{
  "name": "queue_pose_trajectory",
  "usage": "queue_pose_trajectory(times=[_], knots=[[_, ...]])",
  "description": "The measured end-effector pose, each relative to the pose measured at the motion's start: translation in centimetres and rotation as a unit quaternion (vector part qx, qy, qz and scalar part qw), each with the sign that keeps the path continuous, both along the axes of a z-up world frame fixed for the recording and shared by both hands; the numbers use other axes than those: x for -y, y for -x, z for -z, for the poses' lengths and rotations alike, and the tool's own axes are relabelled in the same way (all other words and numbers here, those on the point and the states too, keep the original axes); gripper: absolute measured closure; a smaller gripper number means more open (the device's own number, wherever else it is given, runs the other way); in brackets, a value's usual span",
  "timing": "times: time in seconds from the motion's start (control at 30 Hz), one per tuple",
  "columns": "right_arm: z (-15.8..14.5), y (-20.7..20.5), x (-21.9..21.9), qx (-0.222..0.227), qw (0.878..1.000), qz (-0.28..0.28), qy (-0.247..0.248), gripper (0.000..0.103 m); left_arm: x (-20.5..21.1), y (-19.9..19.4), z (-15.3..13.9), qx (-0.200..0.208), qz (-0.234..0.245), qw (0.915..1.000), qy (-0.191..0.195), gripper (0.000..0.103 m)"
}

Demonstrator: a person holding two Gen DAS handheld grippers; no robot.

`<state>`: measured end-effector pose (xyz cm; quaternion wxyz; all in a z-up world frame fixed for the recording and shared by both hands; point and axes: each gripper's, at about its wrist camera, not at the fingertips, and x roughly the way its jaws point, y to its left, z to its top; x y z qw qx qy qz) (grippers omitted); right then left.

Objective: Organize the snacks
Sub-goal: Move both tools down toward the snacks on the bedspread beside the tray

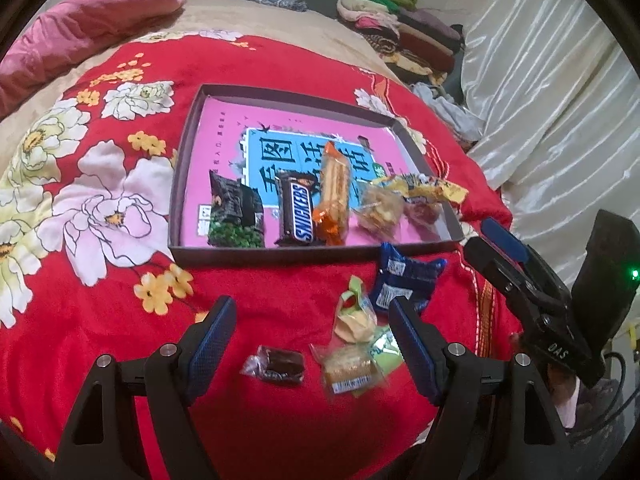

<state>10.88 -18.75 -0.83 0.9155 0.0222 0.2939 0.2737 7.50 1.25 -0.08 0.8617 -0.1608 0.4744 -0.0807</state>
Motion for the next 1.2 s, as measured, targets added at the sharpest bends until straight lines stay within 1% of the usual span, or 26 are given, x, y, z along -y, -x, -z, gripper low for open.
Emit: queue_pose_trajectory(times=[0.13,0.47,0.83,1.0,1.1,1.2], knots=[[0.3,0.0,0.1,-0.008,1.000,0.002,0.002,0.015,0.4,0.3,0.1,-0.004,0.007,1.0000,-0.004,0.024],[0.8,0.4,-0.3,-0.024,1.000,-0.009,0.006,0.015,1.5,1.3,0.9,-0.022,0.024,0.9995,0.003,0.024],[1.4,0.4,-0.2,-0.045,0.999,-0.007,0.011,0.015,2.9,2.4,2.6,-0.059,0.044,0.9971,0.019,0.024],[1.7,0.4,-0.3,-0.052,0.999,-0.012,0.013,0.015,3.4,2.5,3.9,-0.082,0.042,0.9951,0.036,0.024],[2.0,0.2,-0.5,-0.060,0.998,-0.015,0.017,0.015,3.6,2.6,4.3,-0.088,0.041,0.9944,0.041,0.024],[2.4,0.0,-0.8,-0.070,0.997,-0.020,0.021,0.015,3.9,2.7,4.4,-0.087,0.042,0.9946,0.038,0.024]])
